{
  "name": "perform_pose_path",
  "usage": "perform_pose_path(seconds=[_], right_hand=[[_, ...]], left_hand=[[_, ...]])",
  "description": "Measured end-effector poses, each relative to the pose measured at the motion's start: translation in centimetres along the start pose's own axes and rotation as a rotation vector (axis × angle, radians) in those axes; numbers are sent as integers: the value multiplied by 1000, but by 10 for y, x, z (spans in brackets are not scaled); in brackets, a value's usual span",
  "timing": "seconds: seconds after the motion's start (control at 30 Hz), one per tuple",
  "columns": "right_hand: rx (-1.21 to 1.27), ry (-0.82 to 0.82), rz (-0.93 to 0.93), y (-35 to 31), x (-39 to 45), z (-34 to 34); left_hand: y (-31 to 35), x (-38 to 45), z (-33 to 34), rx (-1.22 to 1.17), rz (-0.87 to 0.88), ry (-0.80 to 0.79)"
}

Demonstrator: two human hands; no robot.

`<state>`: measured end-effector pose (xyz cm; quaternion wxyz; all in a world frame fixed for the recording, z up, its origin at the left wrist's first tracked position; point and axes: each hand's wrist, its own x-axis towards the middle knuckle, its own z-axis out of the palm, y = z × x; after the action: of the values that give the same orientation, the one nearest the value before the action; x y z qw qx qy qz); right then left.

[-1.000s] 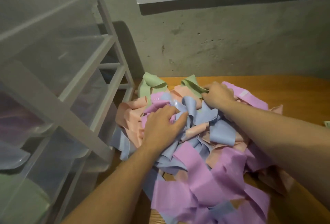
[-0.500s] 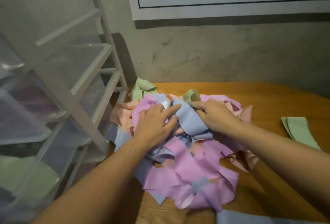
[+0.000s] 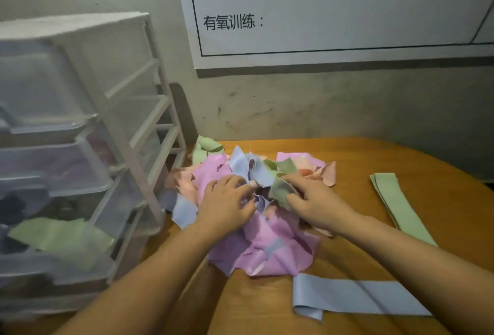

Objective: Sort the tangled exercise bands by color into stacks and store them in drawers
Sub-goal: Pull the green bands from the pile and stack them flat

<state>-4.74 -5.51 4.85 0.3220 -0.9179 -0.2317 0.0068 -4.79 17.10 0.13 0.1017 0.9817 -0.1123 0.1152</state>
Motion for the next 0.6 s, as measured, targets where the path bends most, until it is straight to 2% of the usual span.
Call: perform_pose_path(seconds=[0.07, 0.17, 0.27, 0.33, 0.47, 0.53, 0.6], right_hand=[[52, 7, 13, -5, -11, -6], [115, 4, 33, -11, -26, -16], [158, -87, 33, -13, -39, -26], [190, -122, 30, -12, -46, -30], [229, -90, 17, -10, -56, -41], [243, -43, 49, -7, -58, -49], [220, -7, 86, 0, -61, -54]], left_hand=[[9, -3, -4, -80, -11, -1], [24, -6, -12, -337, 19, 61], [42, -9, -19, -553, 80, -17], [54, -9, -20, -556, 157, -47], [64, -6, -15, -358, 287, -64], [65, -7, -14, -402, 294, -59], [63, -11, -16, -447, 218, -94]])
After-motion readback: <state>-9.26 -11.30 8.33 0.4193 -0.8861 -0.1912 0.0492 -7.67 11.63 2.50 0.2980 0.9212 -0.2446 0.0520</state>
